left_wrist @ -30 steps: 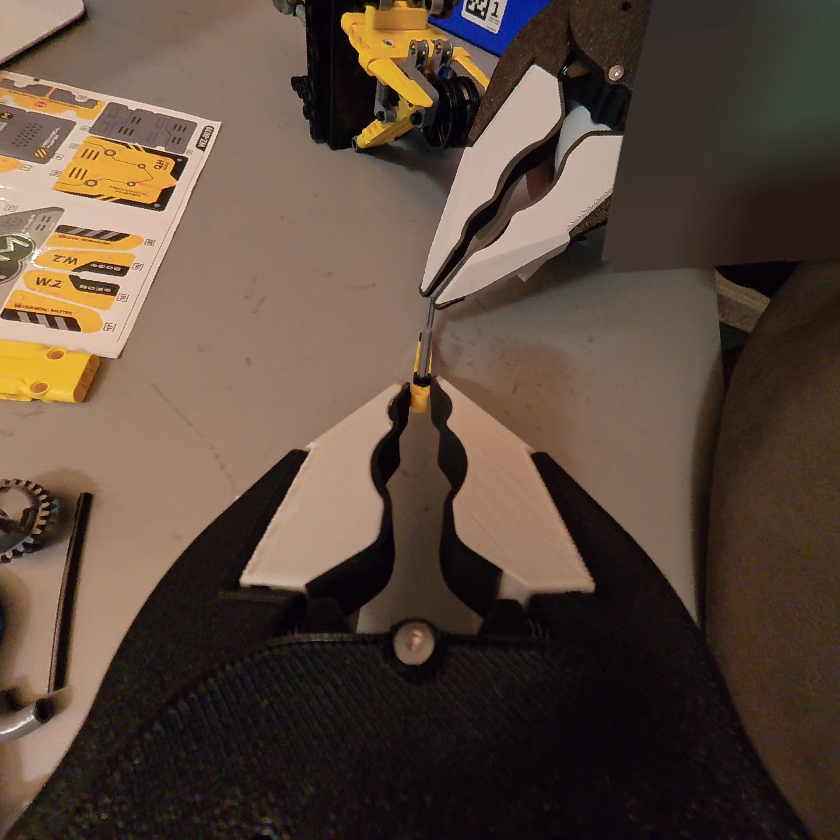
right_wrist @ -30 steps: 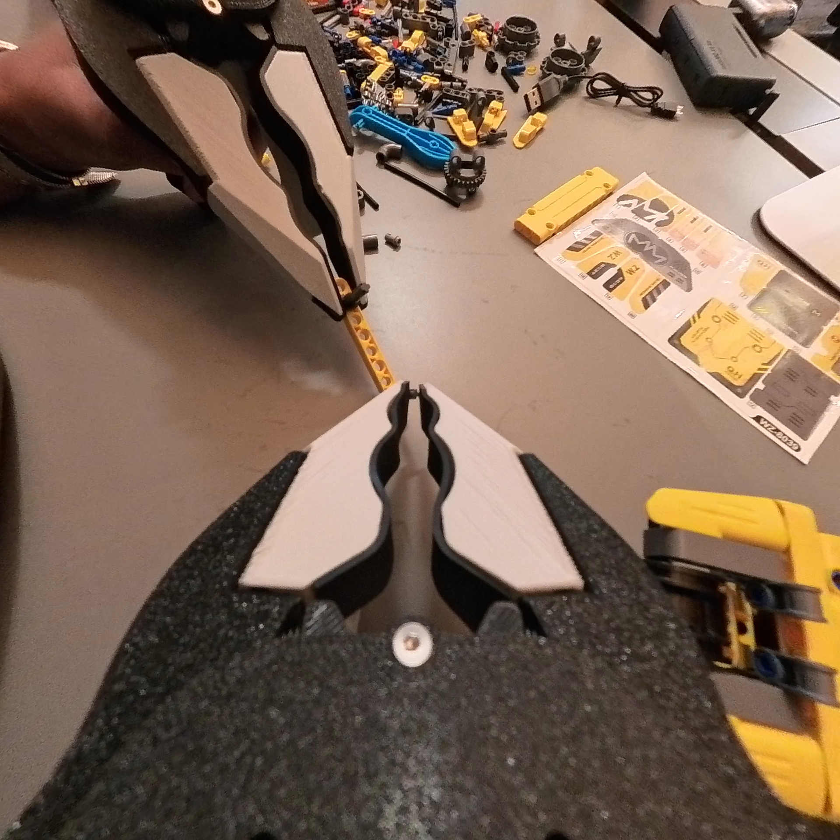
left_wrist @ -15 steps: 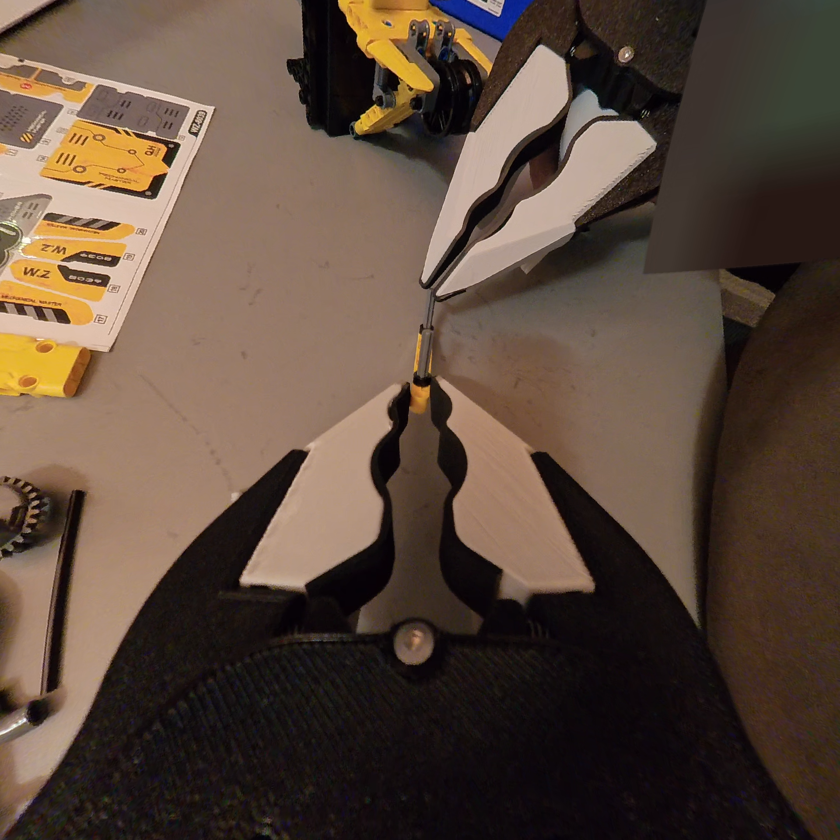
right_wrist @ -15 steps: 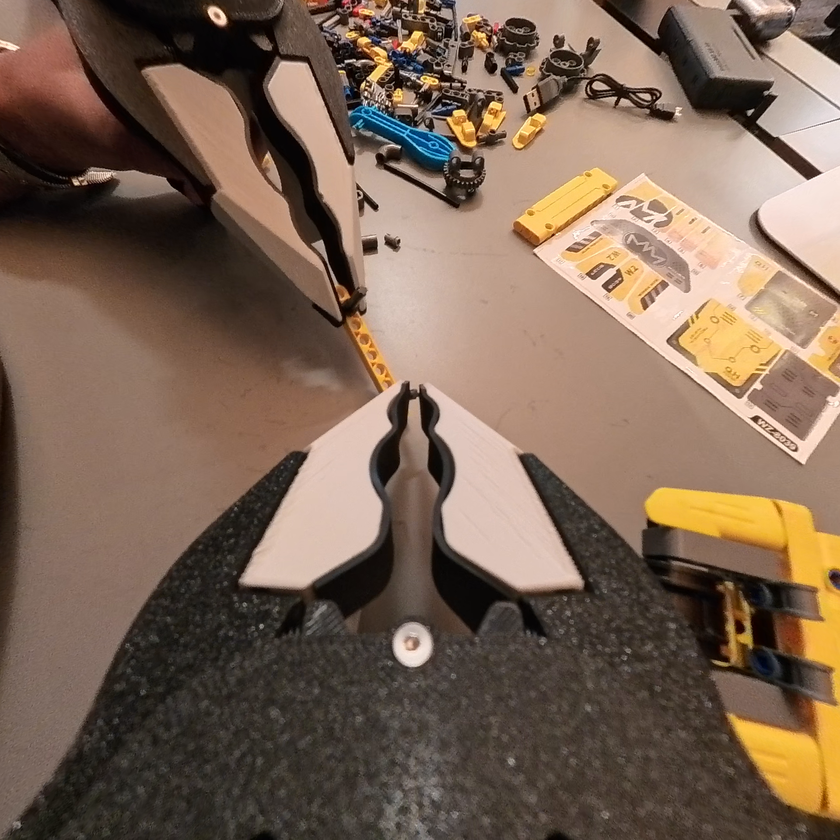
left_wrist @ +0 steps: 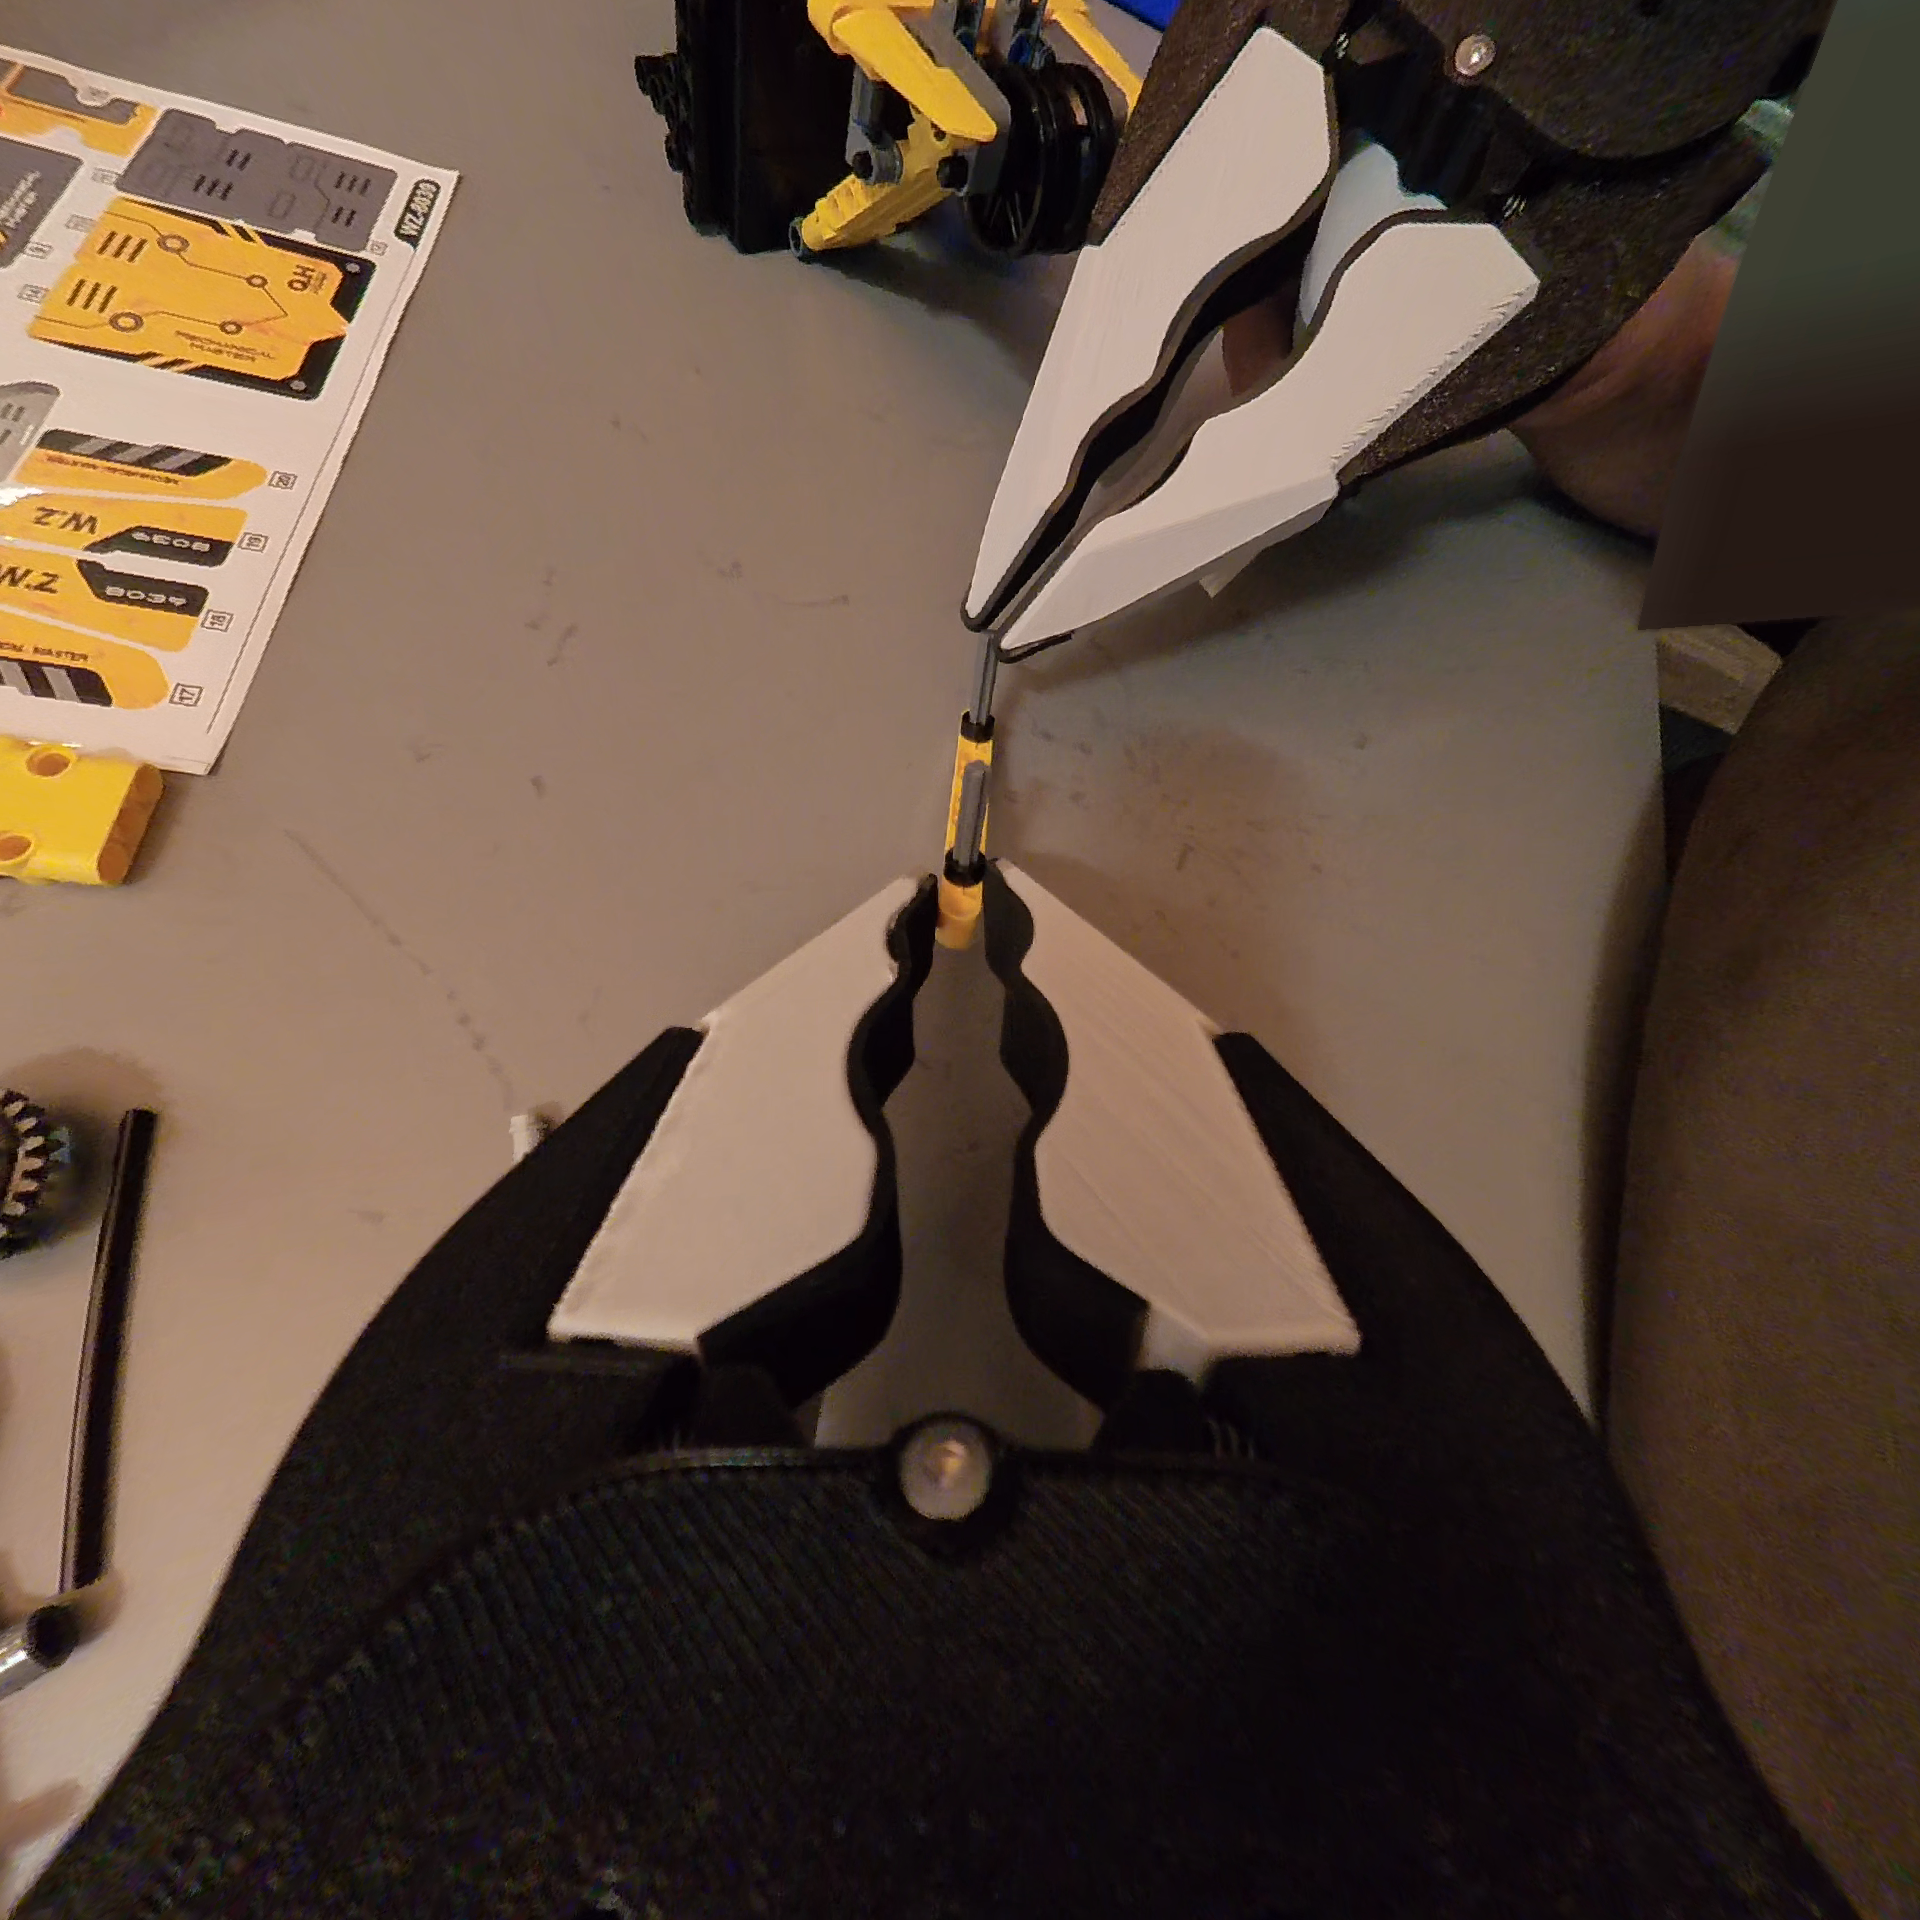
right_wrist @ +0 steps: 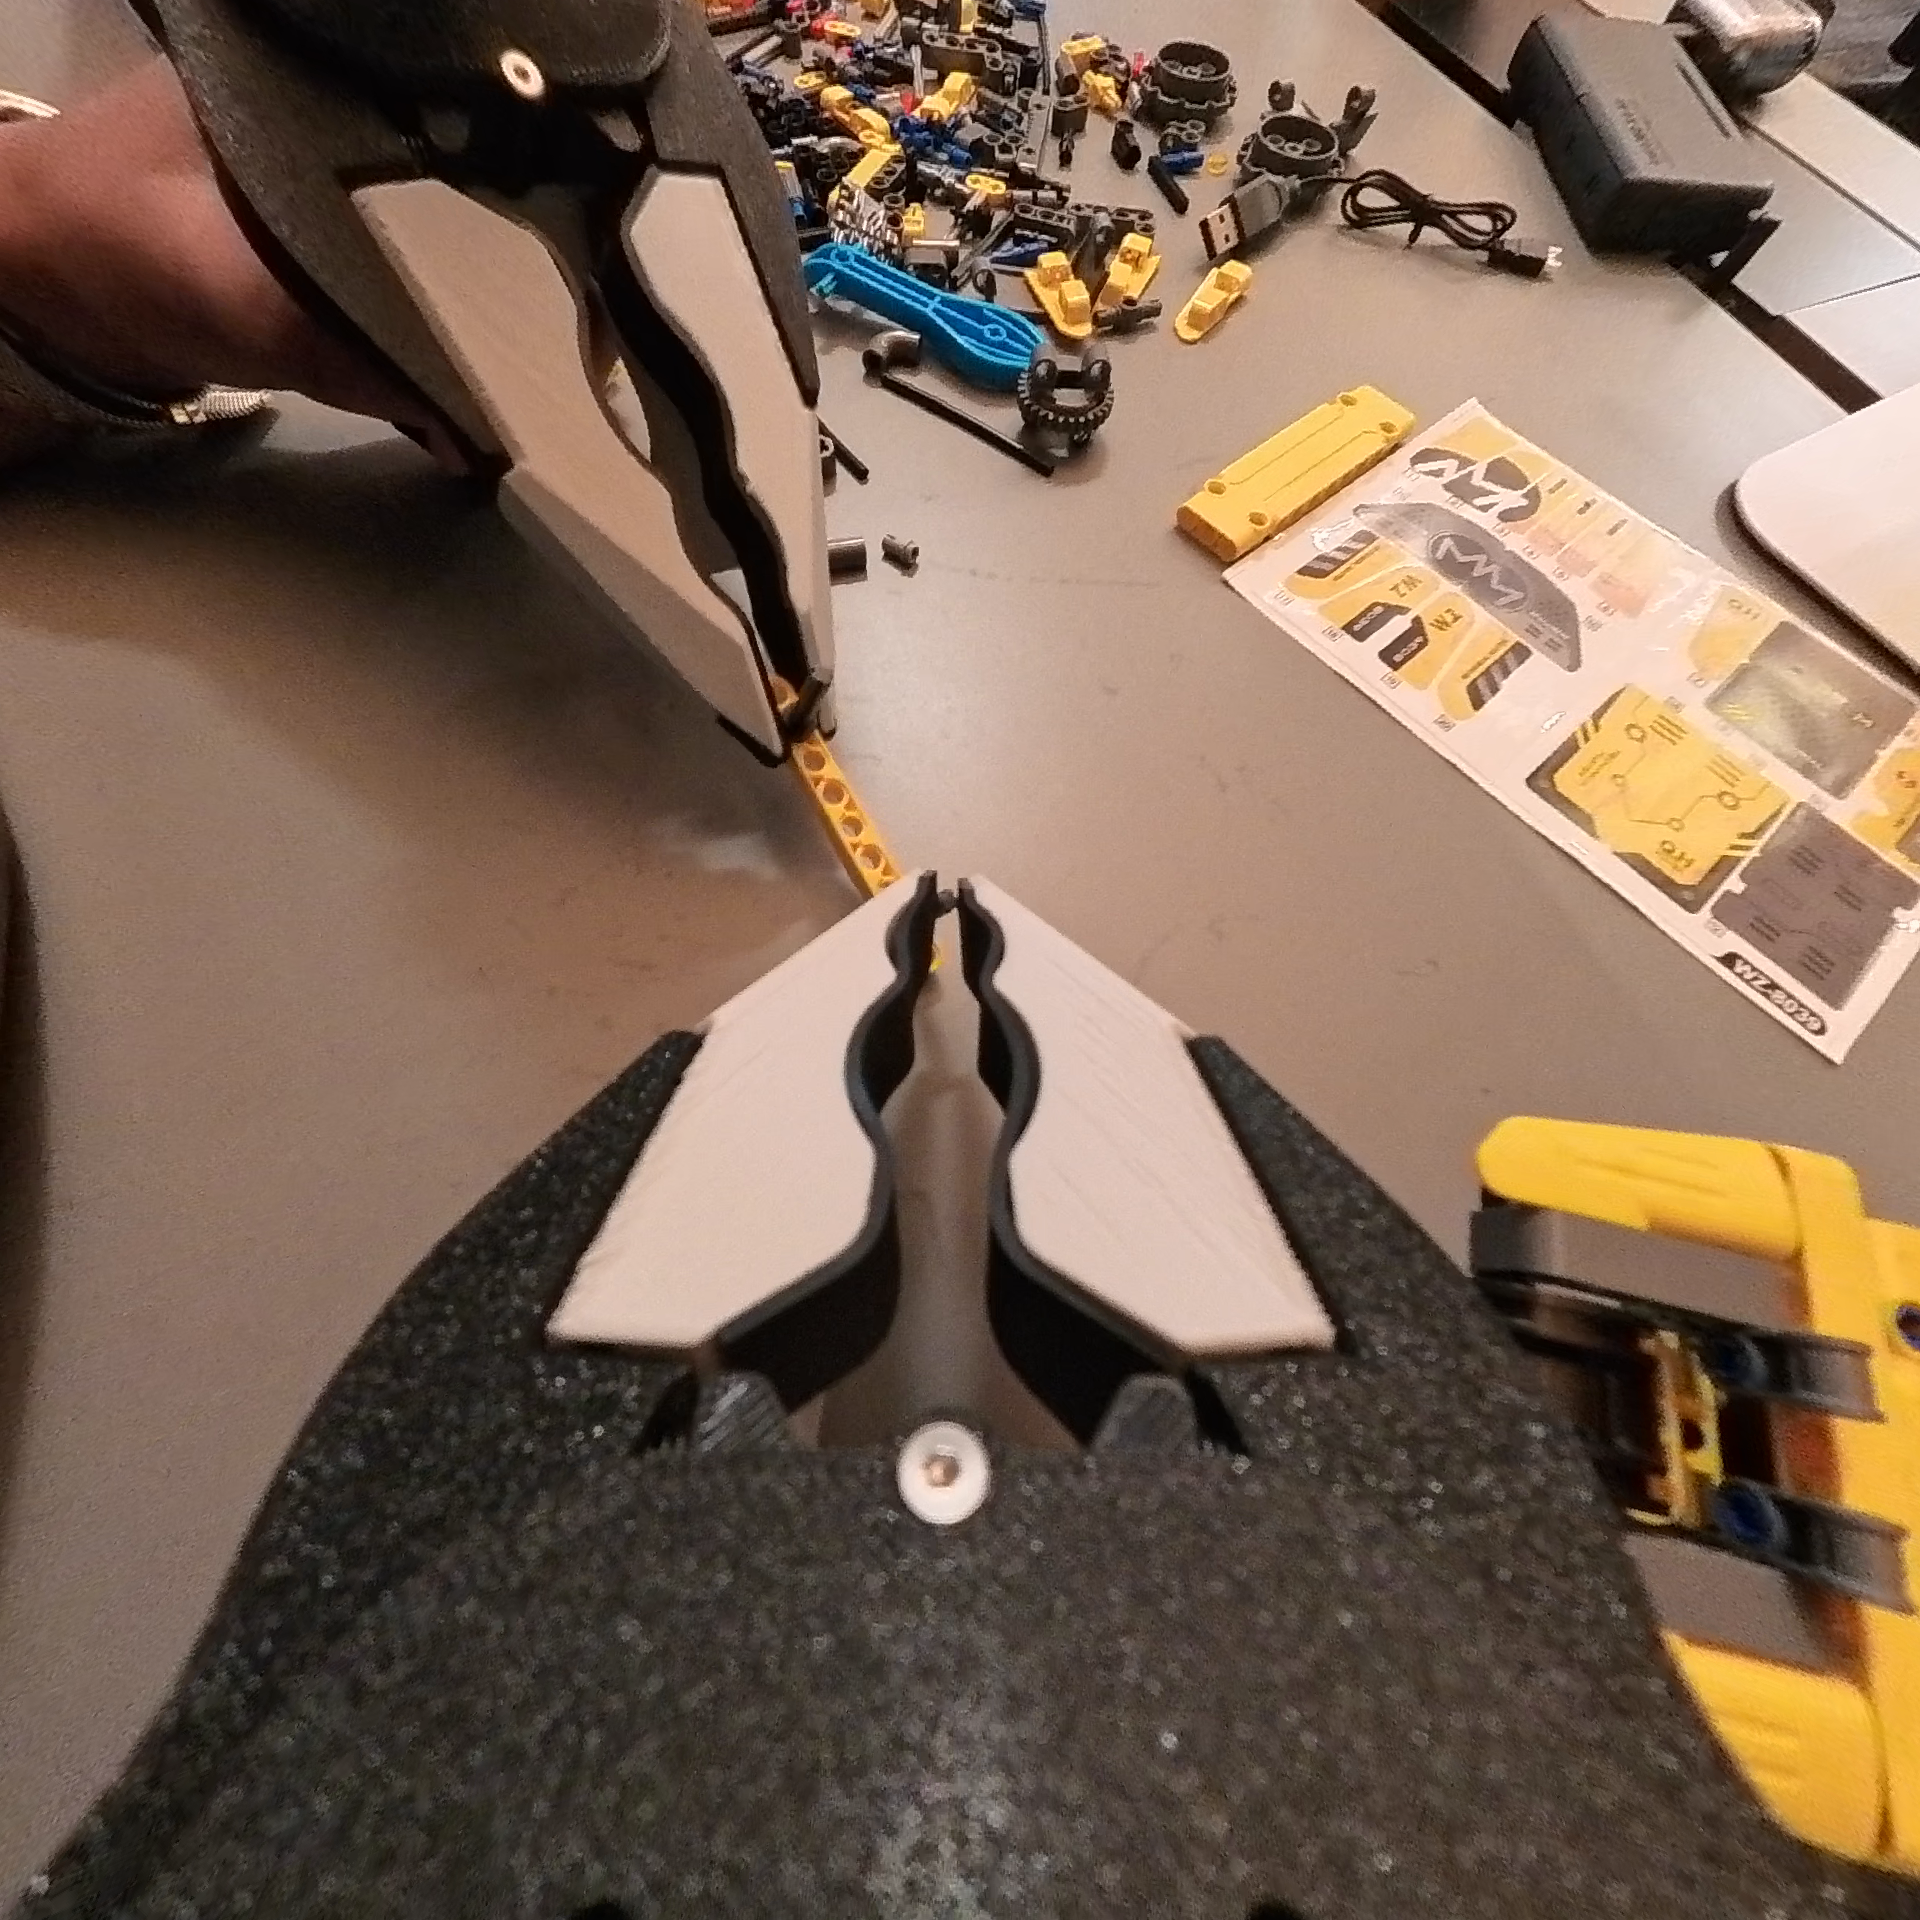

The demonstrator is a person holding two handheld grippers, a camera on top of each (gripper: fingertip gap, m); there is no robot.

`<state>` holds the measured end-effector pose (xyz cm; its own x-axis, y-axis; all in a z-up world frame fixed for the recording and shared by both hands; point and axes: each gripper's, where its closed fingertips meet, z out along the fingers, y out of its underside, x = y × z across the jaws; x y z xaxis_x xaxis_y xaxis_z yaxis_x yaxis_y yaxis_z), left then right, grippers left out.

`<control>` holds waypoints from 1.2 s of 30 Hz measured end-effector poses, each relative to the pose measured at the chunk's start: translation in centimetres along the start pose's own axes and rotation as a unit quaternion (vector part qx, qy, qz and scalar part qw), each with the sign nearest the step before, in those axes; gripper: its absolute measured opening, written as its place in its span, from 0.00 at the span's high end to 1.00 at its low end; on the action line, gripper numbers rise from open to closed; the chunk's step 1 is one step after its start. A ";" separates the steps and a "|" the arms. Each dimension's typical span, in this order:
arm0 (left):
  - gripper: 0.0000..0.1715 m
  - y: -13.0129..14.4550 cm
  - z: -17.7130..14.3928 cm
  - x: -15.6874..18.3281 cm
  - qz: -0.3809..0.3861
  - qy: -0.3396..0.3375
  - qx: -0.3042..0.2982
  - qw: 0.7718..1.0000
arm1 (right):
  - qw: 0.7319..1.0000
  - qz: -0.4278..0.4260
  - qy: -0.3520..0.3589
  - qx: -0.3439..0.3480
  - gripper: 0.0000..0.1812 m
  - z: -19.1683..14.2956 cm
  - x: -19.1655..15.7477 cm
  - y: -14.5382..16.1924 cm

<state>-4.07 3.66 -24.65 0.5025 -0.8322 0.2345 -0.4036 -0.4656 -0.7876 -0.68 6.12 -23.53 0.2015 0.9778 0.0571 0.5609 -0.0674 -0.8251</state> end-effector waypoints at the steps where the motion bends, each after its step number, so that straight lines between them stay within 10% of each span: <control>1: 0.96 0.1 0.0 0.0 -0.001 0.001 -0.002 1.000 | 1.000 0.000 -0.001 0.000 0.98 0.0 0.0 0.0; 36: 0.86 0.7 0.1 -0.2 -0.034 0.006 -0.020 0.999 | 0.999 -0.010 -0.021 -0.034 0.93 0.4 -0.8 1.2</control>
<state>-4.38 3.56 -25.34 0.5204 -0.8016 0.2941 -0.3988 -0.5328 -0.7464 -0.51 5.35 -24.78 0.1563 0.9866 0.0476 0.6181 -0.0601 -0.7838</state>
